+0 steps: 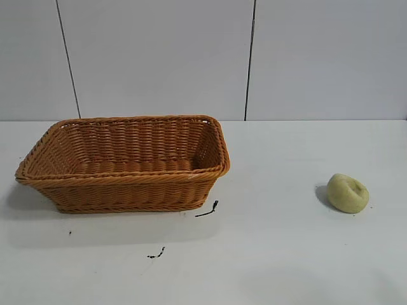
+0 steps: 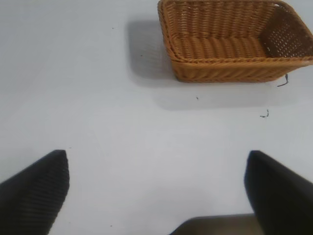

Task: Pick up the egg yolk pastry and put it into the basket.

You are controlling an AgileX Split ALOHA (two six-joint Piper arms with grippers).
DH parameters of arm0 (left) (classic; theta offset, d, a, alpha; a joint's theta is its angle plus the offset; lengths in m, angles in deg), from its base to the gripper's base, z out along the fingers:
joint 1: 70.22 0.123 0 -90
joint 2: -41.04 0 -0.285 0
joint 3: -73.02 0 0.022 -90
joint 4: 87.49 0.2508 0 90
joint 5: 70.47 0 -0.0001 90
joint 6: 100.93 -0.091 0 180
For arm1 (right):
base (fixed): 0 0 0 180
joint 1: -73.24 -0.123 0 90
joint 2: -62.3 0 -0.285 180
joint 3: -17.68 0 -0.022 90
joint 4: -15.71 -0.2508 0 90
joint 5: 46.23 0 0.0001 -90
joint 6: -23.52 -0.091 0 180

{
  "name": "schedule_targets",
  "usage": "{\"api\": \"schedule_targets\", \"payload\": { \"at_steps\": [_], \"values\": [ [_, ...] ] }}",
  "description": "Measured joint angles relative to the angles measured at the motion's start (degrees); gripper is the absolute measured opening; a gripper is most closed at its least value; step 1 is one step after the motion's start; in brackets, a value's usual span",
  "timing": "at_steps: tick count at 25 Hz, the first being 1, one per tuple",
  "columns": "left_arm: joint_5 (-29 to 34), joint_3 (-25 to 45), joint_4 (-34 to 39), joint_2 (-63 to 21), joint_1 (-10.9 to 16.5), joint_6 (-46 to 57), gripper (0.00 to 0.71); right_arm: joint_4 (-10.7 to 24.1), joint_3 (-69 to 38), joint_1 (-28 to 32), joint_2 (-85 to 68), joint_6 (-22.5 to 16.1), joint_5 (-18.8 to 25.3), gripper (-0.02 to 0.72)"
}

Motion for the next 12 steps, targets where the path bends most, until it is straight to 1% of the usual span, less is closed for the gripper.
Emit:
{"api": "schedule_targets", "payload": {
  "at_steps": [10,12],
  "values": [
    [0.0,0.0,0.0,0.0,0.0,0.0,0.695,0.0,0.0,0.0,0.0,0.0,0.0,0.561],
    [0.0,0.0,0.0,0.0,0.0,0.0,0.695,0.0,0.0,0.0,0.12,0.0,0.0,0.587]
  ]
}}
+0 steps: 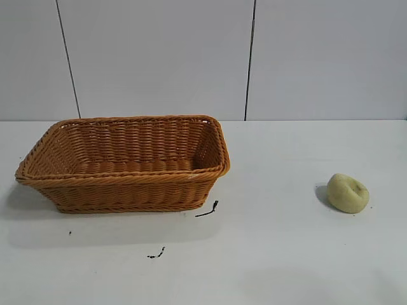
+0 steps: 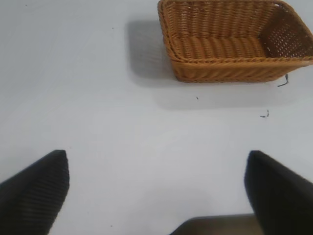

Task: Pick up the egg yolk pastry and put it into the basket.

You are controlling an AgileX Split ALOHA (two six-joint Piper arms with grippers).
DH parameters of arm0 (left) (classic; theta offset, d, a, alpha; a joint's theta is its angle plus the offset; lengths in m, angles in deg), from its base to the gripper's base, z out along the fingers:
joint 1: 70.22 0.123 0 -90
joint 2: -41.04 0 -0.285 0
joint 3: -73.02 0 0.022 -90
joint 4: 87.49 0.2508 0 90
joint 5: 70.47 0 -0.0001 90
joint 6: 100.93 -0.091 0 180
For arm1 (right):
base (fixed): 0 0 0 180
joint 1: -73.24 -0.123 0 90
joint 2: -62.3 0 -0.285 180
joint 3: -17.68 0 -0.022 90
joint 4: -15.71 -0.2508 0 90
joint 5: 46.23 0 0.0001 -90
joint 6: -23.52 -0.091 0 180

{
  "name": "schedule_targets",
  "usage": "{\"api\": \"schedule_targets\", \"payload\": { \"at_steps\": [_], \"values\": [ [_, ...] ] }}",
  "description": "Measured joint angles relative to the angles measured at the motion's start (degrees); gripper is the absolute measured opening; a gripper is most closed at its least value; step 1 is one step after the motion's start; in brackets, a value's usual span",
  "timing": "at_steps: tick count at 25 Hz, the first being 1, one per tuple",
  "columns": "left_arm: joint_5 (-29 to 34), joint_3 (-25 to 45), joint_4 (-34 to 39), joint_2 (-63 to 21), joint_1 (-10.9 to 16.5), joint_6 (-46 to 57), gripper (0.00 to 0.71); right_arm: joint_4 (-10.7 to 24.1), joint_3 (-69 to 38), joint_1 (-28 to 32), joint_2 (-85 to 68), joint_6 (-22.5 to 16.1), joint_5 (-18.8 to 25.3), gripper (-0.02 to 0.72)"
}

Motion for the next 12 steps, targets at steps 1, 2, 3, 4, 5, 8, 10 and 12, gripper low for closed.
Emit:
{"api": "schedule_targets", "payload": {
  "at_steps": [1,2,3,4,5,8,10,12],
  "values": [
    [0.0,0.0,0.0,0.0,0.0,0.0,0.695,0.0,0.07,0.0,0.67,0.0,0.12,0.614],
    [0.0,0.0,0.0,0.0,0.0,0.0,0.695,0.0,0.66,0.0,2.4,0.0,0.48,0.638],
    [0.0,0.0,0.0,0.0,0.0,0.0,0.695,0.0,1.4,0.0,5.14,0.0,0.67,0.66],
    [0.0,0.0,0.0,0.0,0.0,0.0,0.695,0.0,2.31,0.0,8.6,0.0,0.87,0.673],
    [0.0,0.0,0.0,0.0,0.0,0.0,0.695,0.0,3.14,0.0,11.92,0.0,0.99,0.681],
    [0.0,0.0,0.0,0.0,0.0,0.0,0.695,0.0,6.6,0.0,24.73,0.0,1.03,0.689],
    [0.0,0.0,0.0,0.0,0.0,0.0,0.695,0.0,9.61,0.0,34.37,0.0,-0.5,0.689],
    [0.0,0.0,0.0,0.0,0.0,0.0,0.695,0.0,12.7,0.0,43.31,-0.04,-2.32,0.689]
  ]
}}
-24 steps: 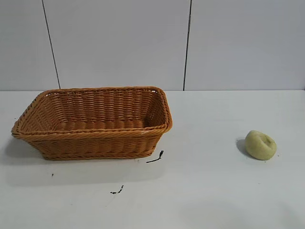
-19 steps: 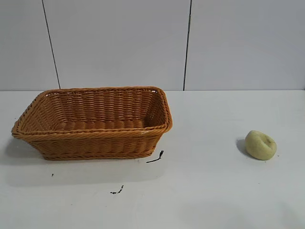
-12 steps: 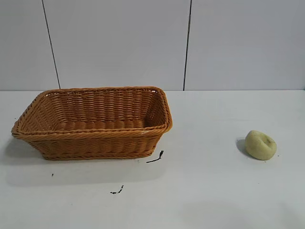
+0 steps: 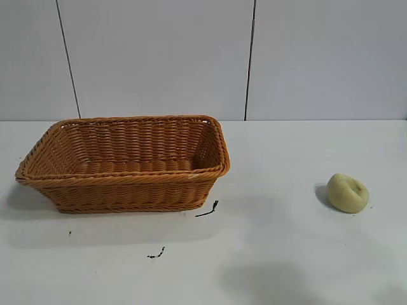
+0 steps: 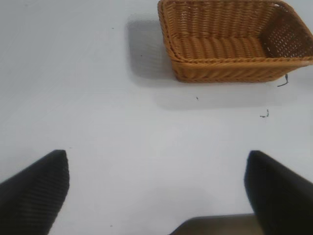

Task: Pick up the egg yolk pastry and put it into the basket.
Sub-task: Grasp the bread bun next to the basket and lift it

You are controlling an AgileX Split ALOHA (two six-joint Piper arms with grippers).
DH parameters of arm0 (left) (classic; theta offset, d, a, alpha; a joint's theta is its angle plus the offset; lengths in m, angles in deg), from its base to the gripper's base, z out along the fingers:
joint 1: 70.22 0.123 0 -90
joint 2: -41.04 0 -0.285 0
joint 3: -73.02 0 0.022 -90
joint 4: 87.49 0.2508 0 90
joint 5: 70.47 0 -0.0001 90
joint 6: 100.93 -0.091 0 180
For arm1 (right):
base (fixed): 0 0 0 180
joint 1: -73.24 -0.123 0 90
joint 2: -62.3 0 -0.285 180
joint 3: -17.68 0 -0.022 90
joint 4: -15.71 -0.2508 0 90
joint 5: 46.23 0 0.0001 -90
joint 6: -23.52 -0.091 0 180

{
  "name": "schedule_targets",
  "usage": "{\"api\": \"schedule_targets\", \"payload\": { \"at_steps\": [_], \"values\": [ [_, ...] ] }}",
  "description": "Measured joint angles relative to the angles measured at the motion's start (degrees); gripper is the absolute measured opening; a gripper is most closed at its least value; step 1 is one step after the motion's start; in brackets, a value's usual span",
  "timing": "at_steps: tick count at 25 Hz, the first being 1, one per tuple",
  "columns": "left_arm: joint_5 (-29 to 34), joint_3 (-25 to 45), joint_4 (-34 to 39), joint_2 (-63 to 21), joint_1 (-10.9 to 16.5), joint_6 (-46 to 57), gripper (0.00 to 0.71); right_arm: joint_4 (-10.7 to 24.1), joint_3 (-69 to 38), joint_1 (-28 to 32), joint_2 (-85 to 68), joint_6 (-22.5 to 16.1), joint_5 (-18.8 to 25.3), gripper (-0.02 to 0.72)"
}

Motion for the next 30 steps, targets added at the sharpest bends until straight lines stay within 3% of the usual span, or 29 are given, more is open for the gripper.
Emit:
{"api": "schedule_targets", "payload": {
  "at_steps": [5,12,16,24,30],
  "values": [
    [0.0,0.0,0.0,0.0,0.0,0.0,0.695,-0.13,9.65,0.0,22.9,-0.41,-3.99,0.689],
    [0.0,0.0,0.0,0.0,0.0,0.0,0.695,0.06,23.93,-2.14,46.98,0.44,-4.9,0.689],
    [0.0,0.0,0.0,0.0,0.0,0.0,0.695,0.08,28.3,-6.02,54.79,-0.7,-7.73,0.689],
    [0.0,0.0,0.0,0.0,0.0,0.0,0.695,1.16,29.88,-6.15,65.83,-2.76,-9.21,0.689],
    [0.0,0.0,0.0,0.0,0.0,0.0,0.695,1.34,29.93,-6.15,71.65,-2.81,-15.37,0.689]
  ]
}}
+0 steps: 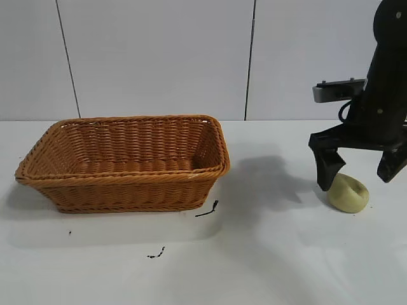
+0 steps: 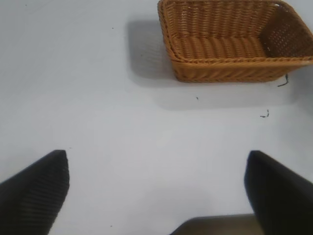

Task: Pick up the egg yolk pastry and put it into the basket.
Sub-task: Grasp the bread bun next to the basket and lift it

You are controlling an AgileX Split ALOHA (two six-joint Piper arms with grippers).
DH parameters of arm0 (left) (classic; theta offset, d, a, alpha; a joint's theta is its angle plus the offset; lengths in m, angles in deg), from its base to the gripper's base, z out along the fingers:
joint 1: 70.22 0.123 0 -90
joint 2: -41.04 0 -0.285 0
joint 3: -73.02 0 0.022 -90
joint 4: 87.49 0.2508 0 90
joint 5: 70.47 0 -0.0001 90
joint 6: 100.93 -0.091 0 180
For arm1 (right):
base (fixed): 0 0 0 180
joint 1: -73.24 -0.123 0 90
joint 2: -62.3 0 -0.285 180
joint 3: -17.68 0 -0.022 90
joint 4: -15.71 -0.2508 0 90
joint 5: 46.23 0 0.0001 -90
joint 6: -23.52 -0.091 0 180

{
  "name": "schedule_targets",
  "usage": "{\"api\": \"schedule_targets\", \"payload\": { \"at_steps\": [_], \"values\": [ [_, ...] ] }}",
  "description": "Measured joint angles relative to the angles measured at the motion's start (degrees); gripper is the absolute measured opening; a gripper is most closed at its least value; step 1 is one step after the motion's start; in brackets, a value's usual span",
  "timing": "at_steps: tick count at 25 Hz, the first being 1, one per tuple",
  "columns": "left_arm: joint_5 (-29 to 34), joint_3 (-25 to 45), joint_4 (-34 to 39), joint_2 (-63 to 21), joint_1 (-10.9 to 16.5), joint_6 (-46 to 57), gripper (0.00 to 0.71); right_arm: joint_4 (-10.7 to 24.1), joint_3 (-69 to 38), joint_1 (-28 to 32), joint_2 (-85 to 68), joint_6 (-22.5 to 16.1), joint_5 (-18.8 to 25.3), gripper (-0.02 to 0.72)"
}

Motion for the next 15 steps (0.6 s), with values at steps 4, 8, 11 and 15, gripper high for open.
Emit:
{"api": "schedule_targets", "payload": {
  "at_steps": [4,8,11,15],
  "values": [
    [0.0,0.0,0.0,0.0,0.0,0.0,0.695,-0.24,0.0,0.0,3.01,0.0,-3.57,0.689],
    [0.0,0.0,0.0,0.0,0.0,0.0,0.695,-0.42,0.18,0.0,3.61,0.0,-3.89,0.684],
    [0.0,0.0,0.0,0.0,0.0,0.0,0.695,-0.42,0.18,0.0,3.67,0.0,-3.6,0.561],
    [0.0,0.0,0.0,0.0,0.0,0.0,0.695,-0.42,0.18,0.0,3.67,0.0,-2.38,0.279]
  ]
}}
